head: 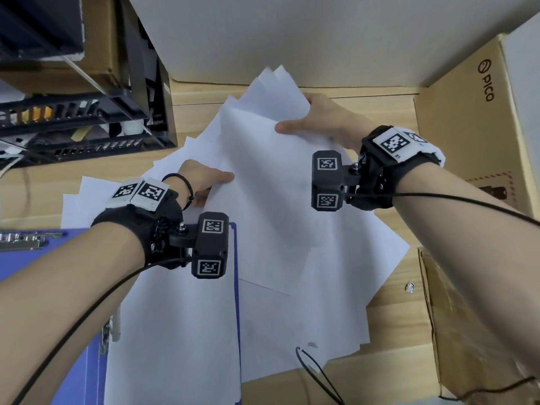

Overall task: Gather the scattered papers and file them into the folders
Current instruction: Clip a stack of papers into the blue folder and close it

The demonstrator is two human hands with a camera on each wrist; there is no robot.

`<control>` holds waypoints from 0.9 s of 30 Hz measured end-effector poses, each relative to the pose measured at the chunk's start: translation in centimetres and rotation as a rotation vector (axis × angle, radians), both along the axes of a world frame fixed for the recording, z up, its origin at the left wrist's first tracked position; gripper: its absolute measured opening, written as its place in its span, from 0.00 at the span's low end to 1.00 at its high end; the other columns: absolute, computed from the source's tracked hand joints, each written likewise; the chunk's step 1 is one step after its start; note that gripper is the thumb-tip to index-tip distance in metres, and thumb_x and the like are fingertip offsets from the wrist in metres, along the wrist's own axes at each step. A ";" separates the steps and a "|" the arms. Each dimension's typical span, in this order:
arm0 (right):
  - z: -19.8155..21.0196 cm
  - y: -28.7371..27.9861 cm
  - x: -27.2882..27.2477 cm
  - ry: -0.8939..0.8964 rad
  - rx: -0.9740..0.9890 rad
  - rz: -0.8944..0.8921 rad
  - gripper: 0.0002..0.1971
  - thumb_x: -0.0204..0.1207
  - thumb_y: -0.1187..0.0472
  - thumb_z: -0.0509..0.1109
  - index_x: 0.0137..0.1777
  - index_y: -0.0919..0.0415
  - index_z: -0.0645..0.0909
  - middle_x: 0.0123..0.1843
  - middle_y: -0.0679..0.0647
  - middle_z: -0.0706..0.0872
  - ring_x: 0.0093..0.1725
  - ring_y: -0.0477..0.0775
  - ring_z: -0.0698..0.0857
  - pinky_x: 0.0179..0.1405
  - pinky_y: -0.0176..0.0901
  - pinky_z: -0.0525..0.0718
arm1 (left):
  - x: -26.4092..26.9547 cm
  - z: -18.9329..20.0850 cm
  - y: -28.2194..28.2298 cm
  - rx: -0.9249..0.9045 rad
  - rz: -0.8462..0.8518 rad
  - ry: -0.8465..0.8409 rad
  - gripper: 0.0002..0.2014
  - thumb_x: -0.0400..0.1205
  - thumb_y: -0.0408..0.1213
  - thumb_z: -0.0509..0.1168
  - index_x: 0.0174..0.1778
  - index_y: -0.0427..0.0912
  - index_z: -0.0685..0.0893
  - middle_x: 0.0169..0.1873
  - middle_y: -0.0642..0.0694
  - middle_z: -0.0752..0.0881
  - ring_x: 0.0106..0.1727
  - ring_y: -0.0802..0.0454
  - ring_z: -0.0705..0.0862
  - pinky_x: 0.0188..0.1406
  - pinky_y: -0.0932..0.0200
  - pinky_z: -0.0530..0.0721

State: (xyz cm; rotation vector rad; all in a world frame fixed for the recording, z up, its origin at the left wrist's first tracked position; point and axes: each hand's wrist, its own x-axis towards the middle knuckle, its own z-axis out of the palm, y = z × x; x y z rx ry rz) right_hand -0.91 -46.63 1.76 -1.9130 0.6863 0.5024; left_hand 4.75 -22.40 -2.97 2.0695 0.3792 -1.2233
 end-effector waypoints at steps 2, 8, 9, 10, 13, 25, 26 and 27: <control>0.4 0.5 -0.7 -0.009 0.034 0.040 0.20 0.75 0.54 0.76 0.66 0.57 0.81 0.58 0.52 0.90 0.54 0.54 0.90 0.57 0.47 0.88 | -0.4 0.5 0.1 -0.022 -0.019 -0.025 0.13 0.71 0.38 0.78 0.46 0.38 0.83 0.42 0.37 0.86 0.40 0.43 0.84 0.49 0.45 0.87; 2.7 2.8 -2.5 -0.081 -0.107 -0.010 0.10 0.83 0.59 0.61 0.43 0.63 0.79 0.38 0.53 0.81 0.33 0.50 0.78 0.34 0.40 0.75 | -4.1 1.1 1.2 -0.091 -0.319 -0.148 0.17 0.75 0.37 0.72 0.35 0.45 0.66 0.33 0.48 0.66 0.35 0.50 0.67 0.35 0.56 0.65; 3.3 2.9 -2.8 -0.106 -0.129 -0.012 0.10 0.82 0.59 0.62 0.42 0.62 0.79 0.38 0.52 0.81 0.34 0.49 0.78 0.35 0.40 0.75 | -4.8 1.3 1.5 -0.108 -0.361 -0.167 0.16 0.76 0.36 0.70 0.37 0.44 0.65 0.34 0.49 0.64 0.34 0.51 0.65 0.34 0.57 0.63; 3.9 3.0 -3.1 -0.129 -0.154 -0.001 0.10 0.82 0.59 0.62 0.43 0.62 0.81 0.39 0.53 0.82 0.35 0.50 0.79 0.36 0.41 0.75 | -5.4 1.2 1.8 -0.143 -0.380 -0.185 0.16 0.78 0.35 0.69 0.38 0.44 0.65 0.33 0.50 0.63 0.33 0.52 0.63 0.33 0.59 0.60; 6.2 3.6 -4.0 -0.214 -0.241 0.040 0.14 0.83 0.58 0.63 0.39 0.67 0.80 0.38 0.57 0.79 0.36 0.53 0.75 0.32 0.42 0.71 | -6.6 1.3 2.9 -0.233 -0.324 -0.256 0.16 0.79 0.33 0.68 0.36 0.45 0.65 0.31 0.51 0.63 0.31 0.53 0.63 0.32 0.60 0.60; 15.3 8.1 -8.4 -0.510 -0.498 0.103 0.22 0.82 0.60 0.63 0.29 0.52 0.58 0.27 0.50 0.64 0.30 0.46 0.61 0.28 0.41 0.63 | -8.6 6.4 3.3 -0.558 0.060 -0.477 0.07 0.82 0.32 0.66 0.48 0.46 0.75 0.34 0.54 0.69 0.34 0.62 0.70 0.34 0.79 0.70; 15.8 8.7 -9.0 -0.546 -0.524 0.091 0.22 0.82 0.60 0.63 0.29 0.51 0.57 0.27 0.51 0.63 0.31 0.46 0.61 0.30 0.46 0.61 | -8.6 6.6 3.5 -0.574 0.074 -0.488 0.08 0.81 0.33 0.67 0.47 0.46 0.73 0.33 0.53 0.68 0.33 0.60 0.68 0.31 0.78 0.69; 16.4 9.3 -9.6 -0.597 -0.561 0.068 0.22 0.81 0.62 0.62 0.29 0.50 0.55 0.26 0.50 0.61 0.31 0.45 0.60 0.30 0.47 0.59 | -8.7 7.0 3.8 -0.593 0.086 -0.495 0.09 0.81 0.33 0.66 0.47 0.47 0.72 0.32 0.53 0.66 0.32 0.59 0.67 0.28 0.76 0.68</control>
